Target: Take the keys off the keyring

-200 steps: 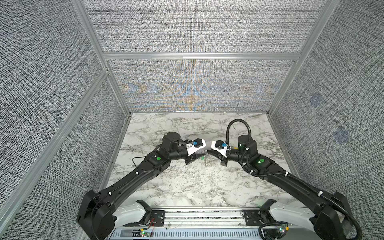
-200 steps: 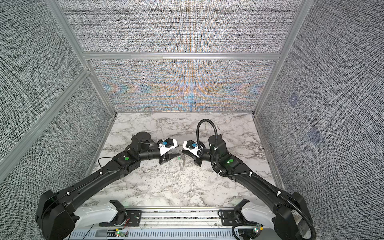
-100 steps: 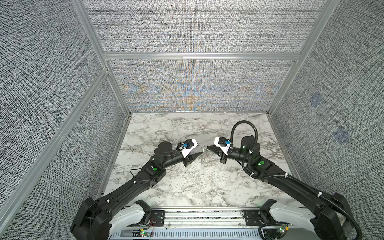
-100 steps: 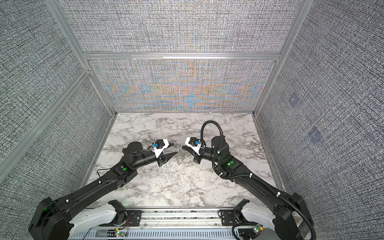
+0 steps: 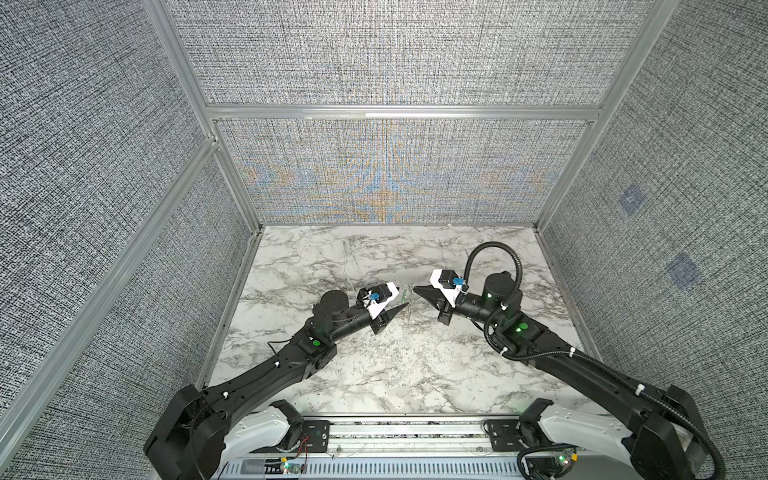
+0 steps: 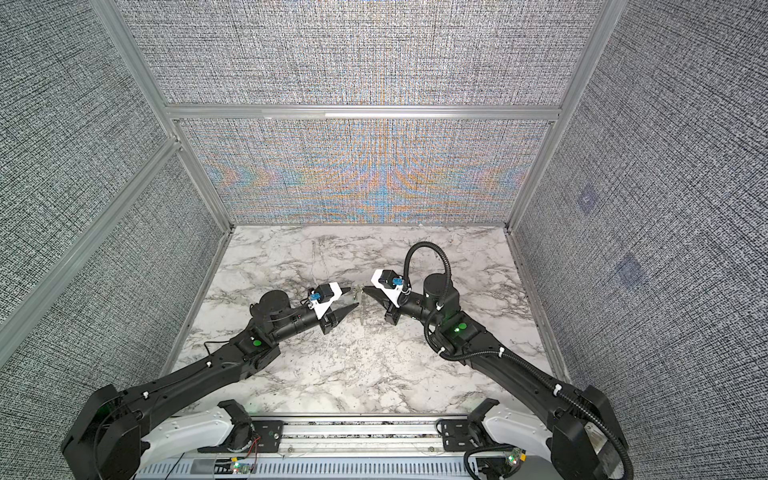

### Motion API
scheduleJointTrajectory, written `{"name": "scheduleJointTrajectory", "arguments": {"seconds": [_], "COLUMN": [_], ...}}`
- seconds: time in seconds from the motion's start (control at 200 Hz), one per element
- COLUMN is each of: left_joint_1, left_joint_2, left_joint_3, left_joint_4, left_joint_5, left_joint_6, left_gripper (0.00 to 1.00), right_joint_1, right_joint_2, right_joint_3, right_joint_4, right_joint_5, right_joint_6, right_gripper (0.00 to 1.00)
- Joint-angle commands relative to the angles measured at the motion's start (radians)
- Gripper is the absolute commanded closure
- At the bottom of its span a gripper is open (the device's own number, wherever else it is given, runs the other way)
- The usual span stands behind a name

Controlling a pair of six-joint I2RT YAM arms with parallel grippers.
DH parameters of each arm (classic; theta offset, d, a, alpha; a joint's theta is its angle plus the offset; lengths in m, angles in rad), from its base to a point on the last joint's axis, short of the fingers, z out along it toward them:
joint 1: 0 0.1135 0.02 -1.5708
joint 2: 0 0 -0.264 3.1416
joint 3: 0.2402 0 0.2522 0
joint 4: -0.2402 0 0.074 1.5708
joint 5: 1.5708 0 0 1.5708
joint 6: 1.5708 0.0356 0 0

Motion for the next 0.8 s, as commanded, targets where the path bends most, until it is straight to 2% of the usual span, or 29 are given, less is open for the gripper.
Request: {"name": "scheduleJointTrajectory", "arguments": {"seconds": [0.0,0.14,0.32,0.47,0.68,0.795], "left_joint_1": [-0.015,-0.047,-0.055,-0.056,-0.058,-0.058], "left_joint_2": [0.015,0.021,0.008,0.002,0.013,0.028], "left_joint_3": [-0.01,-0.023,-0.025,-0.028,-0.02,-0.012], "left_joint_4": [0.079,0.124,0.128,0.132,0.119,0.096], "left_joint_5": [-0.094,-0.189,-0.228,-0.219,-0.191,-0.163], "left_joint_6": [0.013,0.008,0.016,0.017,0.022,0.023], "left_gripper": [0.54,0.6,0.67,0.74,0.92,0.99], "right_joint_1": [0.008,0.019,0.022,0.023,0.026,0.026], "right_joint_2": [0.001,0.008,0.007,0.012,0.017,0.008], "right_joint_3": [-0.004,-0.004,-0.005,-0.004,-0.01,-0.037], "right_joint_4": [0.067,0.073,0.073,0.077,0.118,0.182], "right_joint_5": [0.038,0.056,0.081,0.082,0.087,0.088], "right_joint_6": [0.021,0.026,0.025,0.033,0.057,0.082], "right_gripper": [1.0,1.0,1.0,1.0,1.0,1.0]}}
